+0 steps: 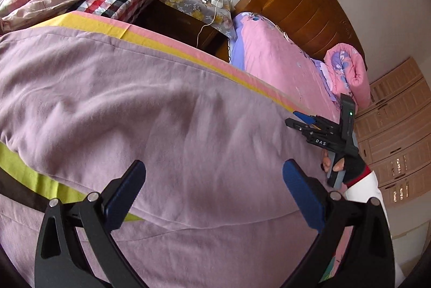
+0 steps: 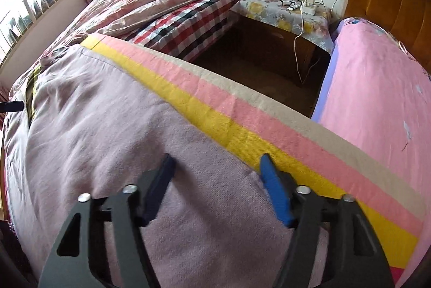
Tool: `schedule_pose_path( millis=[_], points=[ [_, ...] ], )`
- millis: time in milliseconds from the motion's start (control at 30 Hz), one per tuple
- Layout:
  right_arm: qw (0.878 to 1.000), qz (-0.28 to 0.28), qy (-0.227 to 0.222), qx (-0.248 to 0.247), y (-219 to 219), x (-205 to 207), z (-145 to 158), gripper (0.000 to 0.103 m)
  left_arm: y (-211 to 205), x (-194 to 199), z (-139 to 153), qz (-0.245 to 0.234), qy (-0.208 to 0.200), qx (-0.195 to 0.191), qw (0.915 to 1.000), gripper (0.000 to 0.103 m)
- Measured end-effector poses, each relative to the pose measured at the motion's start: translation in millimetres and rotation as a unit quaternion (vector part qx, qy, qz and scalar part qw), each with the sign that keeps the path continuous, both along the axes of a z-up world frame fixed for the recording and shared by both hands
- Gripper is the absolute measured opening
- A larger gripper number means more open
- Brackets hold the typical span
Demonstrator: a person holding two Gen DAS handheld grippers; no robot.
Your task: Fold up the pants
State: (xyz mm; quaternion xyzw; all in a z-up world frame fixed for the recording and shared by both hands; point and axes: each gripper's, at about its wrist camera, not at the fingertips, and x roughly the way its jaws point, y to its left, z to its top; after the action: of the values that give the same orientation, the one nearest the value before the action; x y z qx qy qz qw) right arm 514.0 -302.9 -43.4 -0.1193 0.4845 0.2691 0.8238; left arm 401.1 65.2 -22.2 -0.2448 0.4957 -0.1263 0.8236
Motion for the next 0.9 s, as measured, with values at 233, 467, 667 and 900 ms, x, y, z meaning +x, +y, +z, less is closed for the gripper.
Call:
schedule_pose_path(
  millis=[233, 467, 667, 900],
  points=[
    [0.986, 0.004, -0.158, -0.041, 23, -157, 72, 0.013, -1, 2, -3, 0.021, 0.014, -0.046, 0.9986, 0.102],
    [0.978, -0.090, -0.187, 0.010, 51, -359, 60, 0.013, 8, -85, 17, 0.028, -0.025, -0.055, 0.9978, 0.102],
    [0.967, -0.216, -0.122, 0.053, 40, -393, 13, 0.041, 20, -132, -25, 0.038, 0.013, -0.029, 0.9988, 0.102],
    [0.929, -0.317, -0.080, 0.174, -11, -436, 24, 0.065, 34, -162, -35, 0.030, -0.004, 0.005, 0.9995, 0.102]
  ],
)
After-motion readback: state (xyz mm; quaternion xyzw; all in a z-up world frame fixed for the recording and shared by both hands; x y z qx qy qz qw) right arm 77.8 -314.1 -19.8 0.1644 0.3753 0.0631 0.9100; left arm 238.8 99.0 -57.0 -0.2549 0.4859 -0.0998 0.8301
